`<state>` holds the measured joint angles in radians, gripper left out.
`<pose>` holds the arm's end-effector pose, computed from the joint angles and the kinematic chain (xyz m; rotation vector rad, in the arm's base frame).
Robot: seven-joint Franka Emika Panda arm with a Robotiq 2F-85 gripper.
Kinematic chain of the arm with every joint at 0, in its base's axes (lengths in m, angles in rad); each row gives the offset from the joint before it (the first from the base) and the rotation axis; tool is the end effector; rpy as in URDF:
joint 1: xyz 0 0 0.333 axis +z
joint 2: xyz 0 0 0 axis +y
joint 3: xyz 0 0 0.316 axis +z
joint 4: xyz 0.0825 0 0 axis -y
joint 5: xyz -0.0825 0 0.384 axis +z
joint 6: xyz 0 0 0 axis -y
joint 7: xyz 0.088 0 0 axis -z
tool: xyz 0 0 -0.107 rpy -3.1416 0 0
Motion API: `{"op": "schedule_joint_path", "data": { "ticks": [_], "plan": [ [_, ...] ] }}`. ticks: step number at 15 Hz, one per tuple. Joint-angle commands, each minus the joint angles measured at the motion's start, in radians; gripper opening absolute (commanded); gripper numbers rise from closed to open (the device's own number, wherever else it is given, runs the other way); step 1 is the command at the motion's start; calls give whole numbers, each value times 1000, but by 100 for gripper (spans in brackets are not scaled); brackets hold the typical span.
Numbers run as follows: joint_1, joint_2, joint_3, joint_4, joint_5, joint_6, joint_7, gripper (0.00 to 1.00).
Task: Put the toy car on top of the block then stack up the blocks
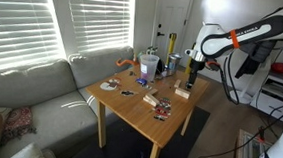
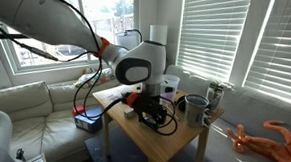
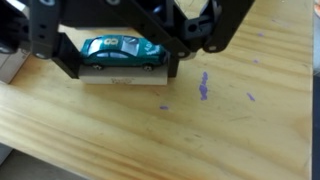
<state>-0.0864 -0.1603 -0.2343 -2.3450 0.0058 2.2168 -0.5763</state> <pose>0.4592 -0.1534 0.3981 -3.0900 -0.3954 -0.0671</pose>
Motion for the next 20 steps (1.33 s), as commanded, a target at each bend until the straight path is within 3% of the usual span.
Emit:
{"op": "schedule_joint_path", "data": {
  "ticks": [1, 9, 20],
  "plan": [
    [-12, 21, 16, 25, -2, -3, 13, 60],
    [-13, -28, 18, 36, 3, -18, 34, 60],
    [10, 32, 59, 151, 41, -58, 142, 60]
  ]
}}
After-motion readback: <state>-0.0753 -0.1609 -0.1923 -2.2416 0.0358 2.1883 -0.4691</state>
